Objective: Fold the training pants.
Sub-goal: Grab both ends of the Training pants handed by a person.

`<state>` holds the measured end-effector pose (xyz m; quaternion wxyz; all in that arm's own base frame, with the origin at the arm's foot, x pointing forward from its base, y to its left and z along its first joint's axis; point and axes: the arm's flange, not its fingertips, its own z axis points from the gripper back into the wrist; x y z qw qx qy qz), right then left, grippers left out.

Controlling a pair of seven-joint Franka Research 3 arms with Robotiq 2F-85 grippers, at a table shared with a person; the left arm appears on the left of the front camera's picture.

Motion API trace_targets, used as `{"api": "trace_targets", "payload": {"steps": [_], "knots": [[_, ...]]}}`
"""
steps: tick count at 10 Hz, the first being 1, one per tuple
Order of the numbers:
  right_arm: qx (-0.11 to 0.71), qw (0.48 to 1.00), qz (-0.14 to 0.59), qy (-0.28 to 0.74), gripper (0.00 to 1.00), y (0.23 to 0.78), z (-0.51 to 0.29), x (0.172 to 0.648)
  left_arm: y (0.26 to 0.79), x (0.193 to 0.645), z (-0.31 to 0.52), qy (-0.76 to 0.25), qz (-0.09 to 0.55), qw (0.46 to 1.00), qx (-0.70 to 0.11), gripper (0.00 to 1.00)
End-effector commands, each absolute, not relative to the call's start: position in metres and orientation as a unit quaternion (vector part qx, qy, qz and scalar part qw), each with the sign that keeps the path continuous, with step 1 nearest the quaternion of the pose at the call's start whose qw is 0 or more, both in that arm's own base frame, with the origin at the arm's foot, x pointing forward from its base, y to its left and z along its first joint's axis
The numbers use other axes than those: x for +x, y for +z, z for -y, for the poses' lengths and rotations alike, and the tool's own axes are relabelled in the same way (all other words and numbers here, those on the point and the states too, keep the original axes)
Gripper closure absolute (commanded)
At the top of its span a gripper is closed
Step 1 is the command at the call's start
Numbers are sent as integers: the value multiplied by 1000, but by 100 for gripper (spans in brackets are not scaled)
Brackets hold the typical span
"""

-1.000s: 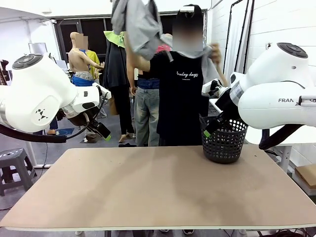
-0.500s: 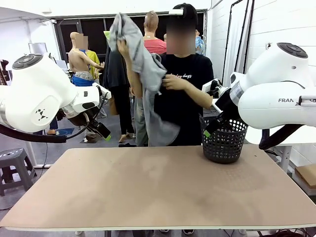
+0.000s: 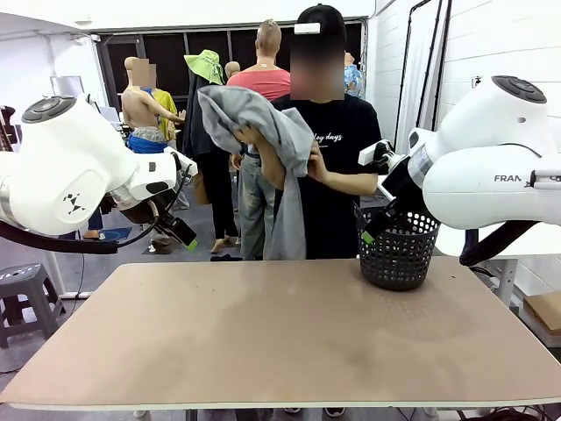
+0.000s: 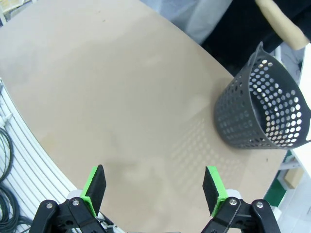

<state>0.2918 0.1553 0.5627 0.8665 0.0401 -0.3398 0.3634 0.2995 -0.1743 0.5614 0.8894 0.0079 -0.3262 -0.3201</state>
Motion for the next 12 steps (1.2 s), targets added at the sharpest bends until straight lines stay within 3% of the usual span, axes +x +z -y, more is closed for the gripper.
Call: {"api": "trace_targets", "payload": {"steps": [1,12], "knots": [[43,866,341,363,0,563,-156,292,561,300,174,-324,326,888,8,0],[43,866,341,363,0,563,-156,292,561,300,174,-324,326,888,8,0]]}}
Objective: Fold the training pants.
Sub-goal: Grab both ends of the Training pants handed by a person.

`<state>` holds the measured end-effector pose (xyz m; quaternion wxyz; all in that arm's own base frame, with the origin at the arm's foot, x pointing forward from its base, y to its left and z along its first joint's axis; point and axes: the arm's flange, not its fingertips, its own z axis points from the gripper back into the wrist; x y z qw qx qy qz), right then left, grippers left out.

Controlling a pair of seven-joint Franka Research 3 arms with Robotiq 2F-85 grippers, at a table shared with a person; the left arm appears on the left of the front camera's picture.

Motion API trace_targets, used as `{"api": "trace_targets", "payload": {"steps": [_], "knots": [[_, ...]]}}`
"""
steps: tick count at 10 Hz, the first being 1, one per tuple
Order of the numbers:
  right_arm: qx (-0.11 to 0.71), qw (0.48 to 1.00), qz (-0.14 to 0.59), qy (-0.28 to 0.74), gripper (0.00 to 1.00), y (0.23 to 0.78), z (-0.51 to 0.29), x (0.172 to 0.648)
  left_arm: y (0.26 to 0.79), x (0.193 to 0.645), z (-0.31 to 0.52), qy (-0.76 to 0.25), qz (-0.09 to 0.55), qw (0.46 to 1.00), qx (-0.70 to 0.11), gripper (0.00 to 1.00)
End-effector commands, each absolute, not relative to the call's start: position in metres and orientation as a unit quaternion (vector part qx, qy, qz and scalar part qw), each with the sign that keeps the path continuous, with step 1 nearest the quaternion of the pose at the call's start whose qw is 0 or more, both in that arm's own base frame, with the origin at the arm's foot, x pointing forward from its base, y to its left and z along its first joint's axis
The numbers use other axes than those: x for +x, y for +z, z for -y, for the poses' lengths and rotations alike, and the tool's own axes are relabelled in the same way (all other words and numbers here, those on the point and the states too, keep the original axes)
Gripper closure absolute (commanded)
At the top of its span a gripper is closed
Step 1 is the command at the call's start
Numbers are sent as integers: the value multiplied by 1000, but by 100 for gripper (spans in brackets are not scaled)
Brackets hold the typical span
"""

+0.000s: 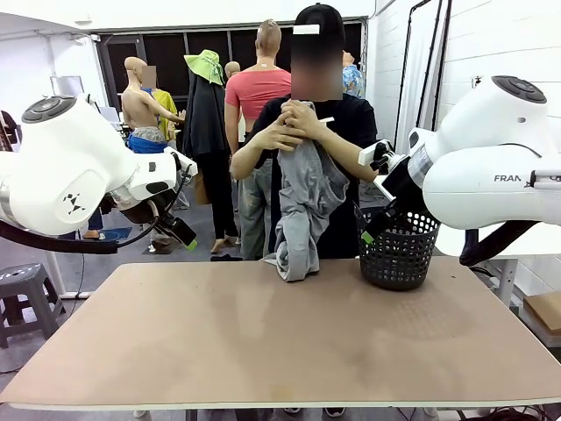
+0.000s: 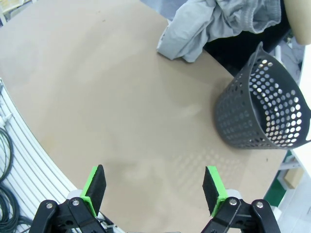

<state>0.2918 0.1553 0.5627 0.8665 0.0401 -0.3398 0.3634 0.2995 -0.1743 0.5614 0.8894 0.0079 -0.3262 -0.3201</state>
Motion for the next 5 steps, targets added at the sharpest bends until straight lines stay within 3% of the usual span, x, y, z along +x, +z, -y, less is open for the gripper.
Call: {"api": "trace_targets", "payload": {"steps": [1,5], "knots": [[43,866,341,363,0,563,-156,292,561,300,174,-324,326,888,8,0],[43,866,341,363,0,563,-156,292,561,300,174,-324,326,888,8,0]]}}
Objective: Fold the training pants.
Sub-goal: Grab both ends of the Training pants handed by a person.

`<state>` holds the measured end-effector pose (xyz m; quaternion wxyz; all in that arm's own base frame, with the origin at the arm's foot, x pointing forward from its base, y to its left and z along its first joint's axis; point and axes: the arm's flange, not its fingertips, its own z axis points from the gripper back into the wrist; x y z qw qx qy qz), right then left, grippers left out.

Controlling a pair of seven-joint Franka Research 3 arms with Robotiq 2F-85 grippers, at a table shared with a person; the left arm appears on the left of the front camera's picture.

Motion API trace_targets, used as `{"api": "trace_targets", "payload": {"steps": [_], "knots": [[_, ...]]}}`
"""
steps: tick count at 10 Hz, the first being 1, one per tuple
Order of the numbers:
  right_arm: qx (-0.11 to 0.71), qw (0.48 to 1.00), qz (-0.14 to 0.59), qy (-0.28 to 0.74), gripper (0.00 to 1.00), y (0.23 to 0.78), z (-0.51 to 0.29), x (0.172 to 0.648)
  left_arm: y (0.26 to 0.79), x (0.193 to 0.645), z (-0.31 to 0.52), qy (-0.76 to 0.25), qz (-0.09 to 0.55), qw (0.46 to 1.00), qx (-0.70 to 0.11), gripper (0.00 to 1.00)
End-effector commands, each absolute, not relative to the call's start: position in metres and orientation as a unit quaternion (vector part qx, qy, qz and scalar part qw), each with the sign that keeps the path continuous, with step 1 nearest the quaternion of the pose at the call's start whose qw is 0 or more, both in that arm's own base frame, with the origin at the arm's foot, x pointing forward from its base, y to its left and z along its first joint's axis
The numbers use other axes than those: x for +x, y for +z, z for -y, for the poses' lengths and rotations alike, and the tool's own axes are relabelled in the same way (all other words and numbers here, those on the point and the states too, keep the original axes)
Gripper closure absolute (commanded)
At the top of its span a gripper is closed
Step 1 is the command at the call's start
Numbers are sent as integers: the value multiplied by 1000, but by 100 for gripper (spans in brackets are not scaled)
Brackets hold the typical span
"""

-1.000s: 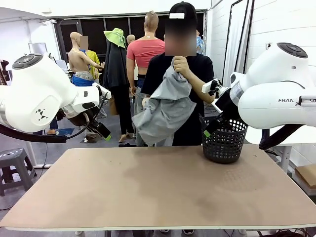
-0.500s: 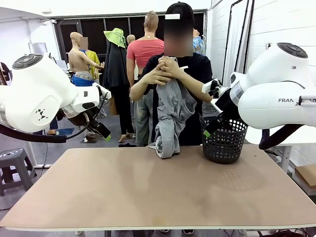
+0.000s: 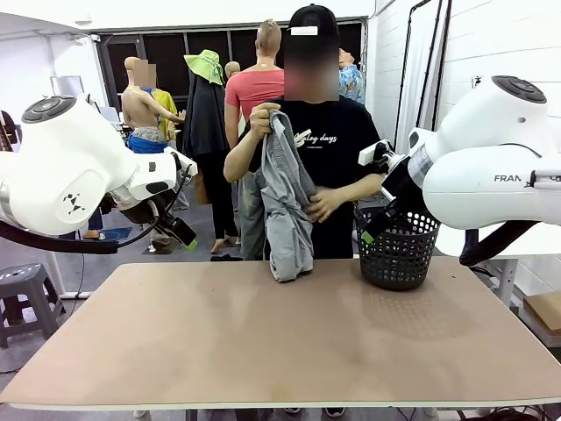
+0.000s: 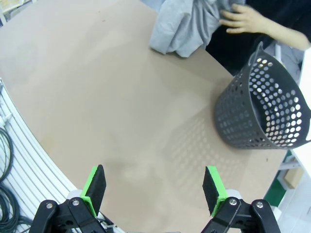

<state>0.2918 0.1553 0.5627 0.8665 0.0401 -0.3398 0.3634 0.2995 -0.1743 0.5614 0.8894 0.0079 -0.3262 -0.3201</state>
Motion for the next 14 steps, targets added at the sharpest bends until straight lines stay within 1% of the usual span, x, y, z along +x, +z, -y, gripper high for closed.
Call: {"api": "trace_targets", "payload": {"steps": [1,14], "knots": [[43,866,341,363,0,563,-156,292,561,300,174,-324,326,888,8,0],[43,866,341,363,0,563,-156,292,561,300,174,-324,326,888,8,0]]}}
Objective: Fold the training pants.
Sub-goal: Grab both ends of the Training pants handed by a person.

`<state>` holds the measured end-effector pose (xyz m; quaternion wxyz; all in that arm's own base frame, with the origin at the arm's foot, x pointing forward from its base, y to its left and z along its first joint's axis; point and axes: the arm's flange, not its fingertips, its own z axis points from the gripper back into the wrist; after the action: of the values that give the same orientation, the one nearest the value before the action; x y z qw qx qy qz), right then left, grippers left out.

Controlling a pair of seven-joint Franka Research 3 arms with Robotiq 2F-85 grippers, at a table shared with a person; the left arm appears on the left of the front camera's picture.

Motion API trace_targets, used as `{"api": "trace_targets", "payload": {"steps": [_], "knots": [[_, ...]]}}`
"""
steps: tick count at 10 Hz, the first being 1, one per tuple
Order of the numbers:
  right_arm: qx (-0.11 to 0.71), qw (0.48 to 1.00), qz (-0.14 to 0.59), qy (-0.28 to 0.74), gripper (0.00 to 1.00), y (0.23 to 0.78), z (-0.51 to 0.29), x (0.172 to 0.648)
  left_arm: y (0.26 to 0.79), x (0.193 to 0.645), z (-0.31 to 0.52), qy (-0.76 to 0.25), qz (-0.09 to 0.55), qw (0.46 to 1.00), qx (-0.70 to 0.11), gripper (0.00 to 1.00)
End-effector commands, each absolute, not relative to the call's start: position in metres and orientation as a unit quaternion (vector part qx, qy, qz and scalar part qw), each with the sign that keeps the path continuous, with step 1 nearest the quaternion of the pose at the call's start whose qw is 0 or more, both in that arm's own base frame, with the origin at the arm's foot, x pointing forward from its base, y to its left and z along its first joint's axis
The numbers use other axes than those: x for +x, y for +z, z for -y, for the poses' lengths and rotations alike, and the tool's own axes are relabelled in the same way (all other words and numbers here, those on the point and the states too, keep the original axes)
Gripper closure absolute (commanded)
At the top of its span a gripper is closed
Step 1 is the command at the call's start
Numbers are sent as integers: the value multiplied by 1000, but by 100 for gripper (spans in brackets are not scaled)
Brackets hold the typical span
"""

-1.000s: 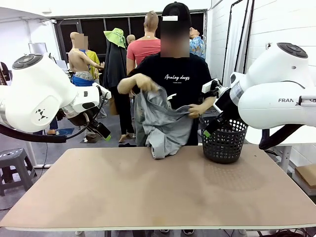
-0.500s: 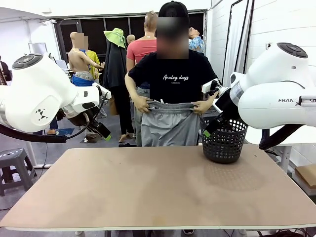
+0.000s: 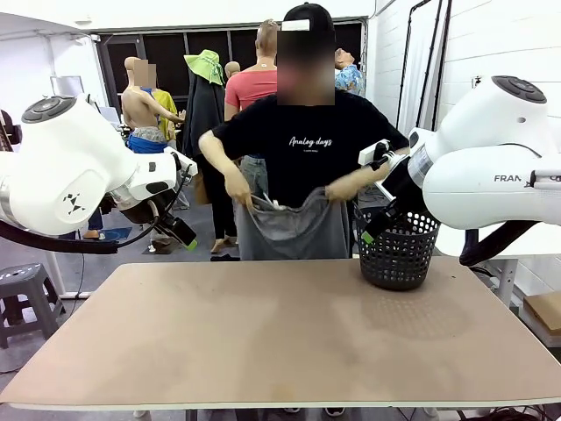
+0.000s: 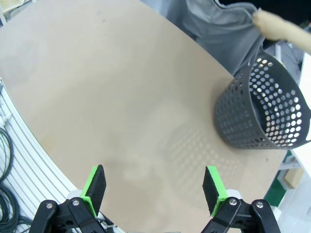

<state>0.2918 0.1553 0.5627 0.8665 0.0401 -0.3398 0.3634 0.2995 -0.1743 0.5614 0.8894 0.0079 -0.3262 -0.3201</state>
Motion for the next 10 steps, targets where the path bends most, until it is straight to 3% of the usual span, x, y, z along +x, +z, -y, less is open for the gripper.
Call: {"api": "trace_targets", "payload": {"steps": [1,10], "knots": [[43,866,341,363,0,563,-156,292,561,300,174,-324,326,888,8,0],[43,866,341,363,0,563,-156,292,561,300,174,-324,326,888,8,0]]}}
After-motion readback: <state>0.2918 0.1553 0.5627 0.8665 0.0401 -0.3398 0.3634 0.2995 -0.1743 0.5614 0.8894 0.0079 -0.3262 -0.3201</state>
